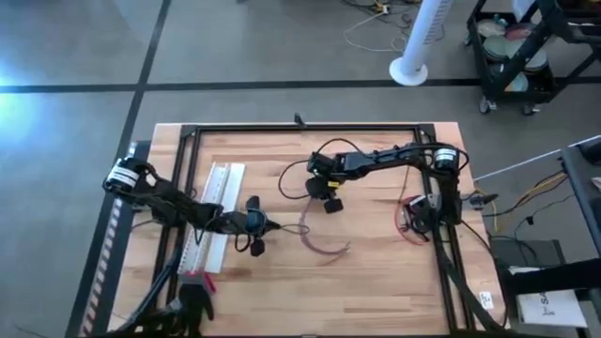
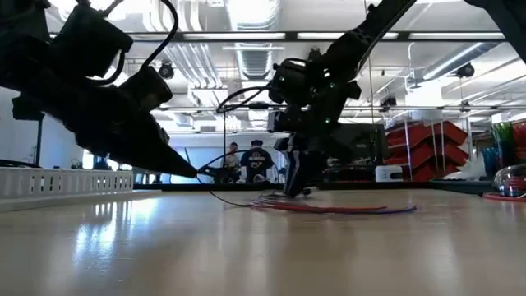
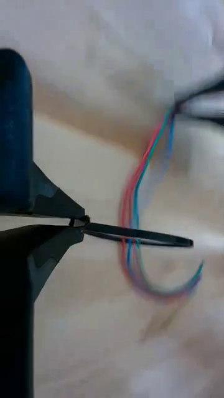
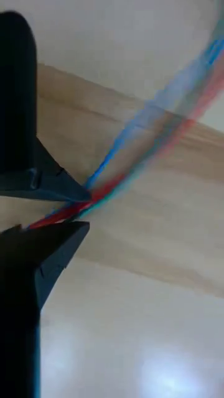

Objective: Ziptie cables
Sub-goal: Wrap the cable wires using bottom black ziptie

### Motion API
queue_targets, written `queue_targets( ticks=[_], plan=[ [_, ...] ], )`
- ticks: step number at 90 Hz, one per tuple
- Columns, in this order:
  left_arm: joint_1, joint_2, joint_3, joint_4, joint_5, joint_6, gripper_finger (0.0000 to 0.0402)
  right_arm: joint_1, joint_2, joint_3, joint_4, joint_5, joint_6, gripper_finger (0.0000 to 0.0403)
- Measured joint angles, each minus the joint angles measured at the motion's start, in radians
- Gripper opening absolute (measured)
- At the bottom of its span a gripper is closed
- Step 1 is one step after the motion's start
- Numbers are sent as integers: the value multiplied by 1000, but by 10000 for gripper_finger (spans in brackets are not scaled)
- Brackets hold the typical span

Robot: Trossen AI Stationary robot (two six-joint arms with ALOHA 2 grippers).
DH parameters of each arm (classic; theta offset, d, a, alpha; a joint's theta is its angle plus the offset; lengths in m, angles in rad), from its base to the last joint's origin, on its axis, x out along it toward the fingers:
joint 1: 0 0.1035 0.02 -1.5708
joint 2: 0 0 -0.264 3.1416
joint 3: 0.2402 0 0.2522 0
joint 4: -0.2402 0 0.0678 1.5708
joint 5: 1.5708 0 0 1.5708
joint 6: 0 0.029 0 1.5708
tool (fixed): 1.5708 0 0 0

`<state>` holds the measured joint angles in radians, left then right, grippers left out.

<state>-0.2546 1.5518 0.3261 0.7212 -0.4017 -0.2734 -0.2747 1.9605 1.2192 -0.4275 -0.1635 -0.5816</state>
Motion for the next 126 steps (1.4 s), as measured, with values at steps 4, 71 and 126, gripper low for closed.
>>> queue_targets(
  ticks=[4,71,126],
  plan=[
    [0,-15,-2,-19,-44,1,0,5,-3,1,-34,6,6,41],
    [-19,-147,-2,-169,46,-17,0,1,-162,-149,-27,117,98,83],
    [-20,-147,-1,-172,44,-23,0,-18,-143,-174,-74,170,152,52]
  ],
)
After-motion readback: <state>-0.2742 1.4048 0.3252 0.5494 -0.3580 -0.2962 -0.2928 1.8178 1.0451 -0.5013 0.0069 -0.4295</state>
